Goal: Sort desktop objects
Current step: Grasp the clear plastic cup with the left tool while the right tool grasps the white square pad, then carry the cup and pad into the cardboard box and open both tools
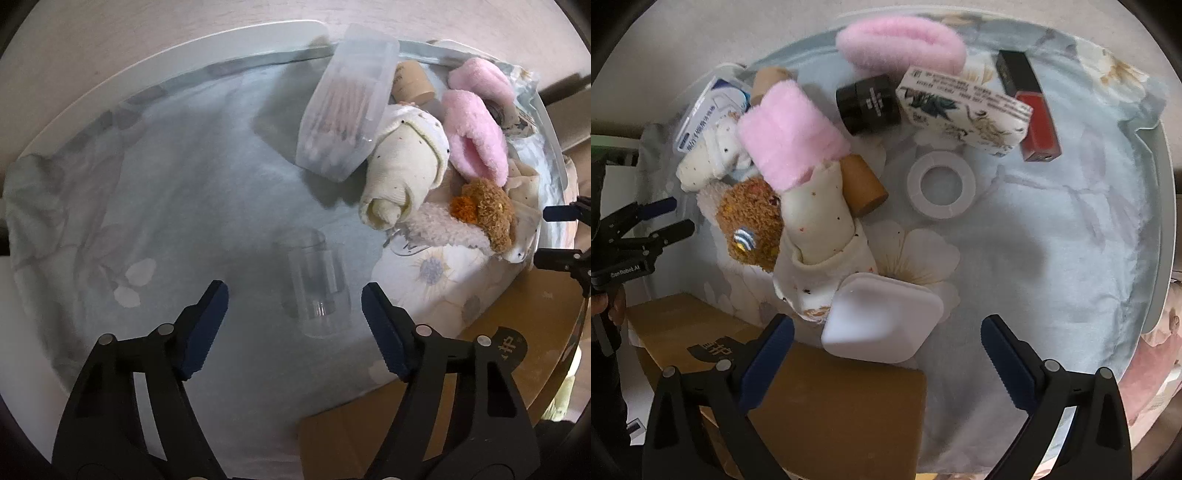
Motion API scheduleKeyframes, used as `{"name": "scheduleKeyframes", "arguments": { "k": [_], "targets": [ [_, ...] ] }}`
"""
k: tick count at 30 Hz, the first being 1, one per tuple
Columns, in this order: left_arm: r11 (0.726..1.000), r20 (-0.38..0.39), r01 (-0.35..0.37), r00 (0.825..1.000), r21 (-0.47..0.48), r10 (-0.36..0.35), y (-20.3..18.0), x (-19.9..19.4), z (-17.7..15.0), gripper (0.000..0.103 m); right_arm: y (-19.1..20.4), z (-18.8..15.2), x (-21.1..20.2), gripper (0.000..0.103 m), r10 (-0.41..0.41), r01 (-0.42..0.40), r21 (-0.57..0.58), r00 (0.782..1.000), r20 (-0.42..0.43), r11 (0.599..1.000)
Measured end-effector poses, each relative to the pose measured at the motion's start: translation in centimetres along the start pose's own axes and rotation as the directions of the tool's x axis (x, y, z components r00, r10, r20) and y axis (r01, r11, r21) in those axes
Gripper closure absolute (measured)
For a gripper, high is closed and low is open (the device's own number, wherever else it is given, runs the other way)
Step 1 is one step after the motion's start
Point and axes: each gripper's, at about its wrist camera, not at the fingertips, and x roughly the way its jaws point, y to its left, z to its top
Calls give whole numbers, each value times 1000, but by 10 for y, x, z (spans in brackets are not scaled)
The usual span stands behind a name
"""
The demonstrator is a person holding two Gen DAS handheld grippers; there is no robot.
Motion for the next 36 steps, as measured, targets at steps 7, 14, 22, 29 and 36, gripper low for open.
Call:
{"name": "scheduleKeyframes", "arguments": {
  "k": [7,14,22,29,36],
  "targets": [
    [999,-9,-12,1000,42,13,-9,10,-5,42,-9,-3,11,8,-17,17,-3,998,-66,1000],
    [999,3,6,1000,38,-6,-10,14,-16,74,-25,-13,25,40,98,-92,69,991,-95,993],
    [1000,31,26,999,11,-26,-9,10,-37,74,-37,-38,15,40,78,-74,108,997,-29,991],
    [999,112,24,993,31,-28,-18,-48,-48,74,-55,-69,-19,41,37,-49,157,997,73,986],
    [997,223,31,974,64,-45,-46,-141,-3,74,-42,-87,-142,41,19,-44,107,975,223,993]
  ]
}}
